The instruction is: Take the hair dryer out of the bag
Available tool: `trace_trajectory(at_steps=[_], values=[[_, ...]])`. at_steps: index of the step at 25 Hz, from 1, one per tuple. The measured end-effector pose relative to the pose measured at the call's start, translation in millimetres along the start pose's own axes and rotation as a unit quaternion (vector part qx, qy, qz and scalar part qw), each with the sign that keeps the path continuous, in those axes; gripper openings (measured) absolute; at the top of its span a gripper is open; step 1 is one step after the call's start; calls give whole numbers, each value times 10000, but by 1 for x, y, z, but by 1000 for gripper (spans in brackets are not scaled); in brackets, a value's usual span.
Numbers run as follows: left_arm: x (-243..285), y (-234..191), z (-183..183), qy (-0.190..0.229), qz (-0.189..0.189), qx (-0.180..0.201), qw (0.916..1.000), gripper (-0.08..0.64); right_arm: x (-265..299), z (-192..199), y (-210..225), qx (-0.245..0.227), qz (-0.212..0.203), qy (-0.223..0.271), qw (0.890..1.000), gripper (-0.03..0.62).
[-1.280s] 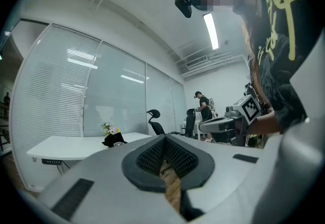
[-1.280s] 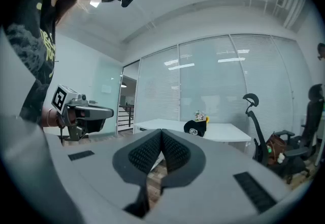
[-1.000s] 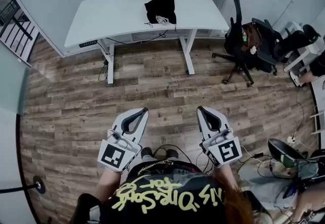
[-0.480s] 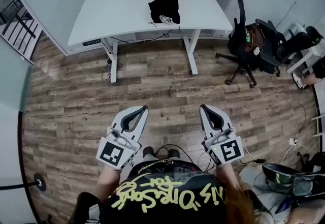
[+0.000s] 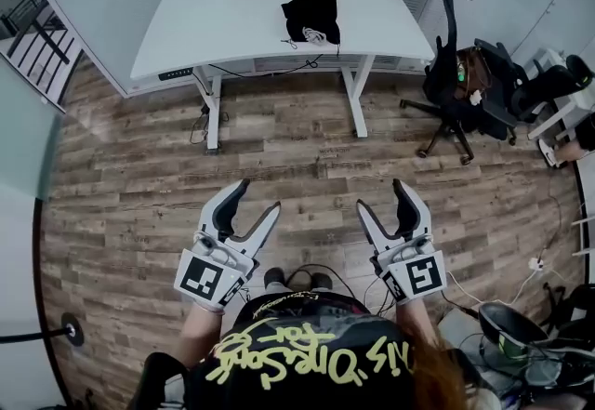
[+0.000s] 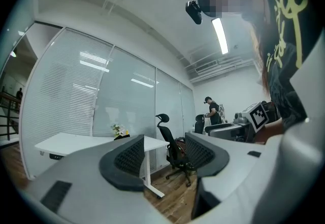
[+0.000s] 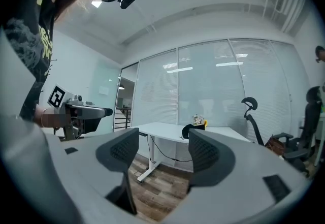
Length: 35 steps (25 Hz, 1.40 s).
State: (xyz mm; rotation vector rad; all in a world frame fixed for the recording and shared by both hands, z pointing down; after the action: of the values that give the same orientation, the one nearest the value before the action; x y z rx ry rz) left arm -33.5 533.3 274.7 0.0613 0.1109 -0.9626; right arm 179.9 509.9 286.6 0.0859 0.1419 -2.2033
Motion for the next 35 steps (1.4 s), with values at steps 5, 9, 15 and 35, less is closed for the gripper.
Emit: trace_trajectory(at_steps=[5, 9, 15, 35], values=[[-9, -18, -4, 152, -105, 48, 9998, 282, 11, 5, -13, 9, -57, -129, 9999, 290], [-22, -34, -2, 128, -126, 18, 9998, 291, 21, 7, -33, 89, -76, -217, 9997, 290], [-47, -67, 0, 109, -86, -24, 9999, 293, 43, 11, -61, -51, 0, -229, 9997, 290], [-41, -127, 26, -23, -26, -226, 9997, 291, 92, 35, -73, -10, 93, -442, 9990, 290]])
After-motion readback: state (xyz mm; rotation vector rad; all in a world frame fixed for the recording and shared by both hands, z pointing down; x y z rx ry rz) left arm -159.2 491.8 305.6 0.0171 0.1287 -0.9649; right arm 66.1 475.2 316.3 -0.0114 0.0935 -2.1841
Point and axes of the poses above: the fingertips, and each gripper's own axes: x forward along the fingers, y to its right, z out of its underside, the point moved 2 cm from there along -x, backward along the fingers, and after that the axes turned 5 degrees about y, right-handed, at the moved point
